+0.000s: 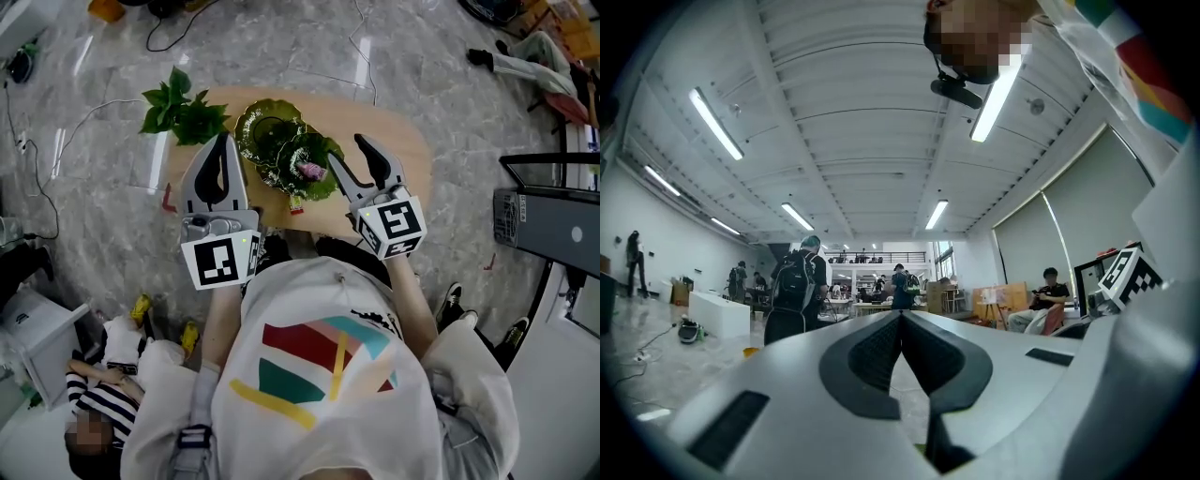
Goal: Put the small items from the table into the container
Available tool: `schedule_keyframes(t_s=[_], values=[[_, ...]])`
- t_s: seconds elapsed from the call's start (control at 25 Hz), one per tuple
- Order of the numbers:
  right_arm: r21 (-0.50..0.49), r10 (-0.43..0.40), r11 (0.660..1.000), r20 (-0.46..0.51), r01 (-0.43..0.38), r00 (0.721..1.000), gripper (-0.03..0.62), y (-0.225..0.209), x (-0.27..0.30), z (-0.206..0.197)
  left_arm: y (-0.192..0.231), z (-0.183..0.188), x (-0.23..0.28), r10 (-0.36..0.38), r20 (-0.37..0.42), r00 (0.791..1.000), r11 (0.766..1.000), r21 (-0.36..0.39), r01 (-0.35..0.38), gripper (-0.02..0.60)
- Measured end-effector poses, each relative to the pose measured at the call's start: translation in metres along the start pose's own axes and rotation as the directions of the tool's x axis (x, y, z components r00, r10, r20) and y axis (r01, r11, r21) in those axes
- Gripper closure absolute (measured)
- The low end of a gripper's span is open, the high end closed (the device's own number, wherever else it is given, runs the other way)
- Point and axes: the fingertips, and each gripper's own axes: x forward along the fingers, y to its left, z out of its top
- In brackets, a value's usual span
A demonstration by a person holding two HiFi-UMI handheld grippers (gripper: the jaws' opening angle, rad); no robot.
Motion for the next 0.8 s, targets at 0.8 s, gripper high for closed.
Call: schedule_keyframes(t_s=[0.8], values=[[0.334,-0.344,0.849,-0.238,0.409,0.908,0.359,-0.015,-0.063,-0.136,0.025,-0.089,-0.025,-0.115,-0.167,0.979,0.992,-0.067,0.105,0.573]])
